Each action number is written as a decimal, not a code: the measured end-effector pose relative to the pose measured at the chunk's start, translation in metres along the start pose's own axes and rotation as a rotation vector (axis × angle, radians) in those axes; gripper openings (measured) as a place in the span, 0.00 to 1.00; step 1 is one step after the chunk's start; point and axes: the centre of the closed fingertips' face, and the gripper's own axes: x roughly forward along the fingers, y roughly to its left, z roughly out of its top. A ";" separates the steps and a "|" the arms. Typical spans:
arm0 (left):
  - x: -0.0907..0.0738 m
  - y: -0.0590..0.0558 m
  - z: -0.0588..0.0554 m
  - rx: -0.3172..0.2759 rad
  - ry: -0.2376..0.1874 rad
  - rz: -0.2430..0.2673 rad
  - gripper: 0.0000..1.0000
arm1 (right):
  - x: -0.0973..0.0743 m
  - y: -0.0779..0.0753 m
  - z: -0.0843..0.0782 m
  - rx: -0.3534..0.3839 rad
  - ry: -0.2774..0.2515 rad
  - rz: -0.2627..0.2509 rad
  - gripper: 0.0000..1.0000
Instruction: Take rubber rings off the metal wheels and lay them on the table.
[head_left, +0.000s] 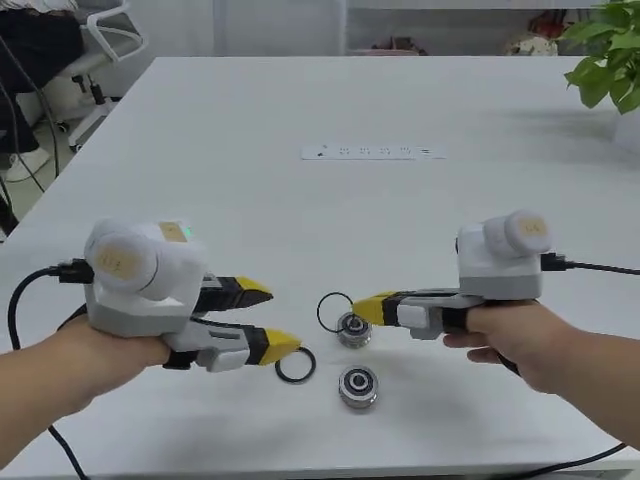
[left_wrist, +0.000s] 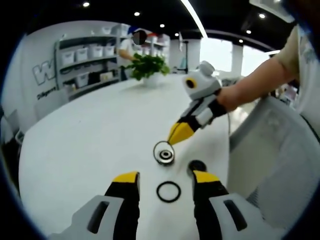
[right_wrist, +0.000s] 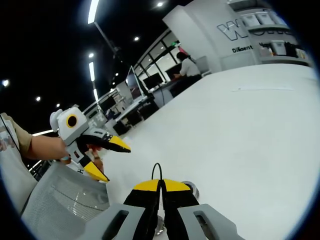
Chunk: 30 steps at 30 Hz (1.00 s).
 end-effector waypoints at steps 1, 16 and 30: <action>-0.002 0.000 0.000 -0.004 -0.003 0.002 0.44 | 0.002 0.002 0.000 0.000 0.002 0.006 0.00; -0.022 0.004 -0.011 -0.036 -0.012 0.043 0.51 | 0.027 0.024 -0.015 -0.003 0.062 0.069 0.00; -0.029 0.003 -0.023 -0.056 -0.002 0.058 0.53 | 0.040 0.024 -0.035 0.001 0.139 0.091 0.00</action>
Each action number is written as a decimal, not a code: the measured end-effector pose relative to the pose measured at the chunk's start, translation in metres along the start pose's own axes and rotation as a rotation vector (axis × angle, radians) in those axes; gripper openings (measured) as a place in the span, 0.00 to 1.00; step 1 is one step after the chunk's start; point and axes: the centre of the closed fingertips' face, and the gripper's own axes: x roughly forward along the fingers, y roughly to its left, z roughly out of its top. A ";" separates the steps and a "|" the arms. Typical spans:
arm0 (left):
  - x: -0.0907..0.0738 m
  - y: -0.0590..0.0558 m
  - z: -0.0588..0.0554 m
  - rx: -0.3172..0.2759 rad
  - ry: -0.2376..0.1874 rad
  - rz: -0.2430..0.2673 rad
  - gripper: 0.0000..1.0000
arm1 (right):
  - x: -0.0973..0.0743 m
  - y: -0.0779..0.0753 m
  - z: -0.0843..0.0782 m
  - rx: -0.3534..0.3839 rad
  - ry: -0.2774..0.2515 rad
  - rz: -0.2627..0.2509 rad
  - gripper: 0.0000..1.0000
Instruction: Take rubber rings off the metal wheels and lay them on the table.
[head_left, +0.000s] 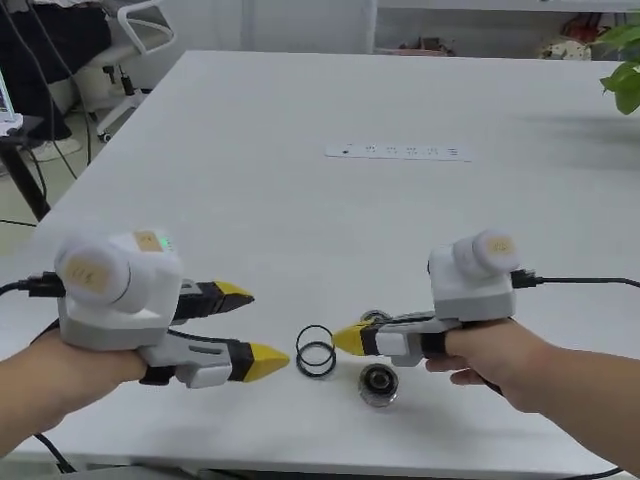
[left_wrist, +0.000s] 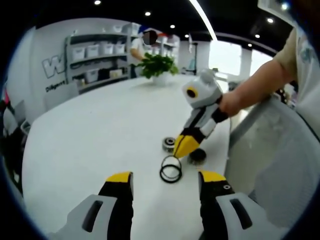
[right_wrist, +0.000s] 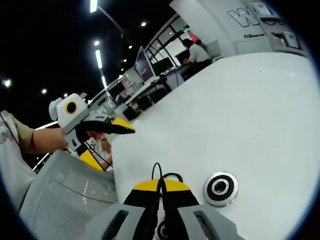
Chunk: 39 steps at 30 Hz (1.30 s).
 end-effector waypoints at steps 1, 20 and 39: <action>-0.001 0.000 -0.001 -0.001 0.001 0.001 0.53 | 0.001 -0.001 -0.001 0.000 0.005 -0.003 0.00; -0.005 0.000 -0.011 -0.019 0.015 0.011 0.53 | 0.006 -0.009 -0.016 -0.011 0.058 -0.046 0.00; -0.004 -0.001 -0.011 -0.023 0.028 0.003 0.53 | 0.001 -0.006 -0.015 -0.075 0.080 -0.056 0.09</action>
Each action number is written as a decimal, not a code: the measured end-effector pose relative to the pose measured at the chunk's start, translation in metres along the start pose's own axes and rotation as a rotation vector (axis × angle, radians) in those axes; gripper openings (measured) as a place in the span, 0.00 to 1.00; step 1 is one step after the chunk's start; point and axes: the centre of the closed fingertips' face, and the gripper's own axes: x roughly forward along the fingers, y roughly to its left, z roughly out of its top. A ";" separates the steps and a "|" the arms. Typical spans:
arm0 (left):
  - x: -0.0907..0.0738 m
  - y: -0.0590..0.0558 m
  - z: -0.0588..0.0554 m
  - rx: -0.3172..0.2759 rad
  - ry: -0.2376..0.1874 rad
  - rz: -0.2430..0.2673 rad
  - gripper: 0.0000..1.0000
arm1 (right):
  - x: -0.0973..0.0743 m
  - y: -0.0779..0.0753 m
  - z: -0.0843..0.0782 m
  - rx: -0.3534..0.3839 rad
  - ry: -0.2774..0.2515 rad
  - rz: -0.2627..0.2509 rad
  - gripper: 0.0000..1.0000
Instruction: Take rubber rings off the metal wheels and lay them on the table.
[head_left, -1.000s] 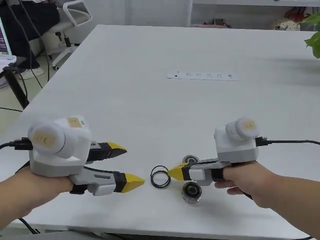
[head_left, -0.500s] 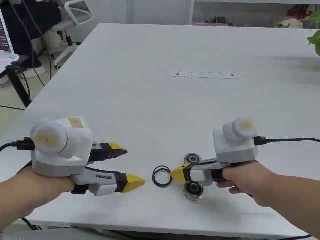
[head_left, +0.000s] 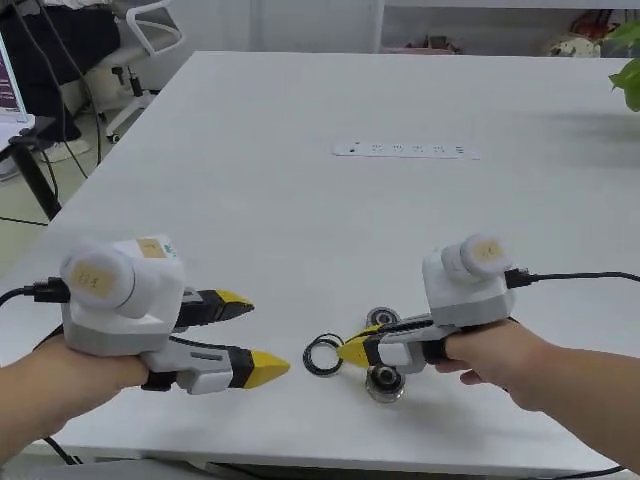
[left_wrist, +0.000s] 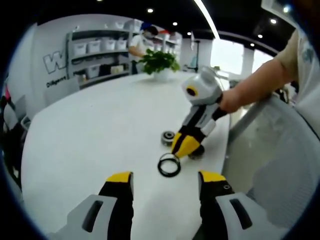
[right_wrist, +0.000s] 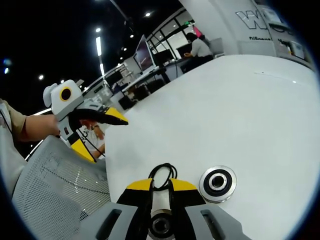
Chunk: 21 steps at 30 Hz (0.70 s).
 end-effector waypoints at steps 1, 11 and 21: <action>0.000 0.000 0.000 0.001 0.000 0.000 0.53 | -0.001 0.000 0.000 -0.002 0.000 -0.001 0.10; 0.002 -0.001 0.005 0.009 0.002 -0.007 0.53 | -0.007 0.003 0.002 -0.063 0.012 -0.009 0.24; 0.002 -0.003 0.011 0.016 -0.003 -0.008 0.54 | -0.016 0.012 0.011 -0.128 -0.014 -0.007 0.39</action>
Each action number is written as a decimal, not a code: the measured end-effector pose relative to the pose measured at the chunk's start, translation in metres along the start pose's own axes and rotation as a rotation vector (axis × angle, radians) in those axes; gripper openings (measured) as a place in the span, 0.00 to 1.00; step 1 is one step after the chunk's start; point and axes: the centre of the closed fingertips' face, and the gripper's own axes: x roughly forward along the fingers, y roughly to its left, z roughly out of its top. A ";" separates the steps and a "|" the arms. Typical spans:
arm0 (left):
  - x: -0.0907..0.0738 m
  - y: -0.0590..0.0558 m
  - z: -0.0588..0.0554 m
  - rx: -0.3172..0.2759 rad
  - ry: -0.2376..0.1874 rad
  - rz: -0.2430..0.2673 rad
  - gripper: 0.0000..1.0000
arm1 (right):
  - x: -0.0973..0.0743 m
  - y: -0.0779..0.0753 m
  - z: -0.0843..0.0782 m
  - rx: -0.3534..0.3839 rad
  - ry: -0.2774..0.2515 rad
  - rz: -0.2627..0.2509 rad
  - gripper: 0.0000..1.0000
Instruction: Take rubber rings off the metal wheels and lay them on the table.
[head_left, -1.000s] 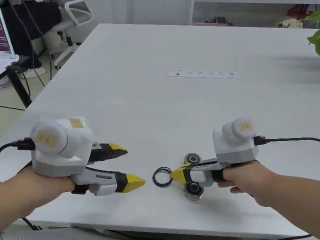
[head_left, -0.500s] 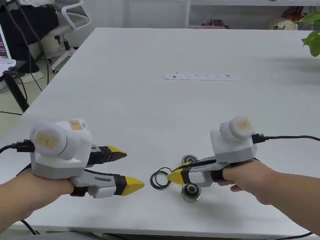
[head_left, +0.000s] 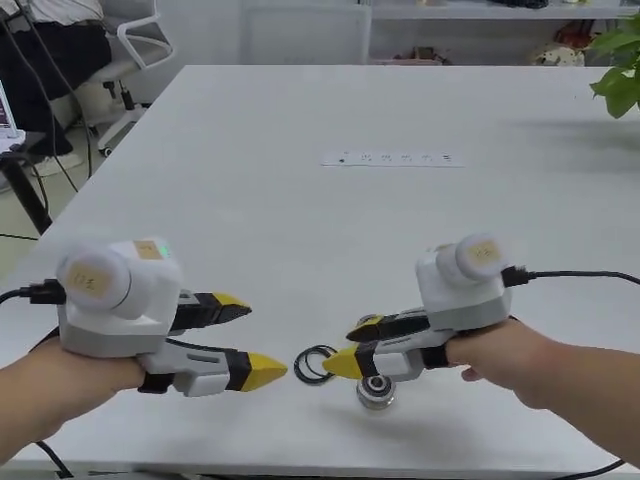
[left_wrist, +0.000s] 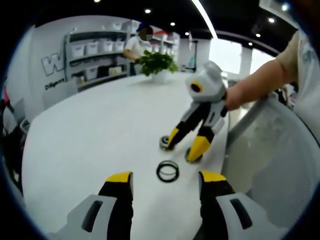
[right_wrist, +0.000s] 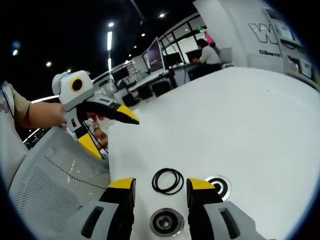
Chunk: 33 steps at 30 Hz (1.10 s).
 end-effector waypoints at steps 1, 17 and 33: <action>0.000 -0.001 0.001 0.000 -0.001 -0.001 0.54 | -0.002 0.001 0.001 -0.008 -0.002 -0.001 0.40; -0.001 -0.005 0.012 0.015 -0.013 -0.011 0.56 | -0.043 0.000 0.003 -0.133 -0.018 -0.052 0.54; 0.000 -0.012 0.014 0.039 -0.012 -0.034 0.60 | -0.065 -0.002 -0.007 -0.198 -0.028 -0.107 0.72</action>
